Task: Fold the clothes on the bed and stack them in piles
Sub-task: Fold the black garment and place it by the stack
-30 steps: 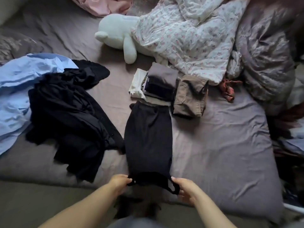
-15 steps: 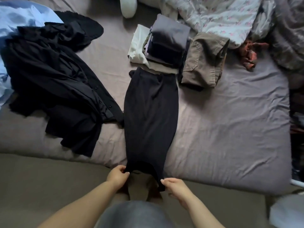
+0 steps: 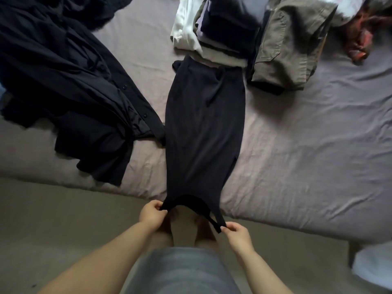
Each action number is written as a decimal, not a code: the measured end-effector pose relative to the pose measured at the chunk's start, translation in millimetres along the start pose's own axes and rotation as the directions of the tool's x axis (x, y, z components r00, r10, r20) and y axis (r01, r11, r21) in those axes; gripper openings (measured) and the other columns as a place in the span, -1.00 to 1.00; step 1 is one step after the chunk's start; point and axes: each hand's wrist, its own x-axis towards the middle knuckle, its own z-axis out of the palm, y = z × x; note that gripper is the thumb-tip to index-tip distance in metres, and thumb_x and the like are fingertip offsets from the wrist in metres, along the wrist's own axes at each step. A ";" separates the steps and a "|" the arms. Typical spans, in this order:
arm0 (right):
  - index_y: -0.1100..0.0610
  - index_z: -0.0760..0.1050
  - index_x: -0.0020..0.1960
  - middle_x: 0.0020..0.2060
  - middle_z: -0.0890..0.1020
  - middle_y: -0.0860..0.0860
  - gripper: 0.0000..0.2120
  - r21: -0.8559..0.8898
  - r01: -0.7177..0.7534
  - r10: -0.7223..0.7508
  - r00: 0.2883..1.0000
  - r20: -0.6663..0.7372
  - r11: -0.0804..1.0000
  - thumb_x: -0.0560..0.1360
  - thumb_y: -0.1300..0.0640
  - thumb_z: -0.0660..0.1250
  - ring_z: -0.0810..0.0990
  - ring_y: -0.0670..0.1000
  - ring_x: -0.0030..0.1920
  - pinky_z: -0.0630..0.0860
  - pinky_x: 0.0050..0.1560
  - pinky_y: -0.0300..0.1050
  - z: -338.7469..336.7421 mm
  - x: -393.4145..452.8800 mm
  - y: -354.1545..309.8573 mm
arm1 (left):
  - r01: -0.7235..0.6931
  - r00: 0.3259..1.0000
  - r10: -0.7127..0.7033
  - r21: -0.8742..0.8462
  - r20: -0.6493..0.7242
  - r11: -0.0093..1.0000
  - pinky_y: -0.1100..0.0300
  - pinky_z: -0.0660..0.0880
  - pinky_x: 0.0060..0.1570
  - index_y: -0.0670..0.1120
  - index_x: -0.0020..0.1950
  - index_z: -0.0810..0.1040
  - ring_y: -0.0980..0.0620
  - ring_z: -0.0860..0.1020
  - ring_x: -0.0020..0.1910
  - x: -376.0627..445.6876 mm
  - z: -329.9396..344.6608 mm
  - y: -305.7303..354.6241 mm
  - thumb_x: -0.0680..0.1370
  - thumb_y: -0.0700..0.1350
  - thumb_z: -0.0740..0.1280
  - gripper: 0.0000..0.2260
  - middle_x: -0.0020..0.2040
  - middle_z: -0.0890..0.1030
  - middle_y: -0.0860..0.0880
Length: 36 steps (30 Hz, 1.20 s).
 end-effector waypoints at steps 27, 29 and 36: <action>0.12 0.47 -0.20 -0.55 0.46 -0.04 -0.83 0.817 -0.113 0.108 0.992 0.063 0.565 0.57 0.12 0.28 0.50 -0.09 -0.47 0.44 -0.17 -0.20 -17.5 26.3 -50.2 | -0.316 0.948 0.313 0.204 0.051 0.926 0.14 0.50 0.05 -0.09 0.20 0.58 -0.02 0.59 0.06 20.6 5.3 13.3 0.61 -0.06 0.25 -0.77 0.06 0.66 -0.01; 0.09 0.46 -0.20 -0.54 0.51 -0.07 -0.83 0.824 -0.110 0.110 0.992 0.058 0.557 0.57 0.11 0.28 0.55 -0.15 -0.47 0.43 -0.15 -0.21 -26.8 28.5 -53.8 | -0.263 0.965 0.262 0.129 0.018 0.956 0.16 0.48 0.10 -0.13 0.24 0.57 -0.01 0.58 0.09 21.1 4.2 10.2 0.59 -0.08 0.30 -0.74 0.10 0.65 -0.05; 0.10 0.52 -0.18 -0.43 0.59 -0.07 -0.87 0.701 -0.054 0.078 0.997 -0.003 0.711 0.54 0.14 0.33 0.54 -0.09 -0.30 0.44 -0.13 -0.22 -50.4 35.4 -60.4 | -0.243 0.970 0.244 -0.061 0.008 0.968 0.17 0.45 -0.09 -0.12 -0.07 0.62 -0.04 0.59 -0.12 23.0 -7.1 5.6 0.56 -0.13 0.36 -0.92 -0.15 0.66 -0.10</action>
